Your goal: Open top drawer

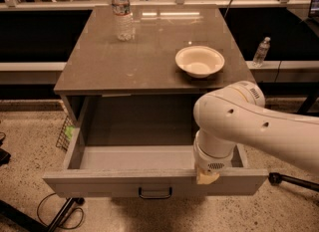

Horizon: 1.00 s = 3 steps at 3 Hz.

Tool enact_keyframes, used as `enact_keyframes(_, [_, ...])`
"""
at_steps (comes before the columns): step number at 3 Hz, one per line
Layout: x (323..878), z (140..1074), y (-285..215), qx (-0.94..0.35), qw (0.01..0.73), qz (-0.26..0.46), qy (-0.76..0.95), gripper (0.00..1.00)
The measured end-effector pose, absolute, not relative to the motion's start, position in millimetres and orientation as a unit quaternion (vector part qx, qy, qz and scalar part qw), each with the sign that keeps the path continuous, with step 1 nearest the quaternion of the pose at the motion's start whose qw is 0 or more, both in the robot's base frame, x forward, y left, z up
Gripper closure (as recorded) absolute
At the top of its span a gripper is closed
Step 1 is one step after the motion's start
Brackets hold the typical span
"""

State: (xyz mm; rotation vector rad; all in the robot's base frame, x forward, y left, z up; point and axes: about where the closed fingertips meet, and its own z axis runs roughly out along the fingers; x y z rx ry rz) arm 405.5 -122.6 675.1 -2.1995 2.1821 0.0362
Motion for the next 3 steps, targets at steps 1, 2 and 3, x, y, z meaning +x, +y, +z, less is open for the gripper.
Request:
enact_keyframes(1, [404.9, 675.3, -123.0, -0.710, 0.021, 0.011, 0.704, 0.13])
enact_keyframes(2, [404.4, 675.5, -123.3, -0.710, 0.021, 0.011, 0.704, 0.00])
enact_keyframes(3, [404.4, 675.5, -123.3, -0.710, 0.021, 0.011, 0.704, 0.00])
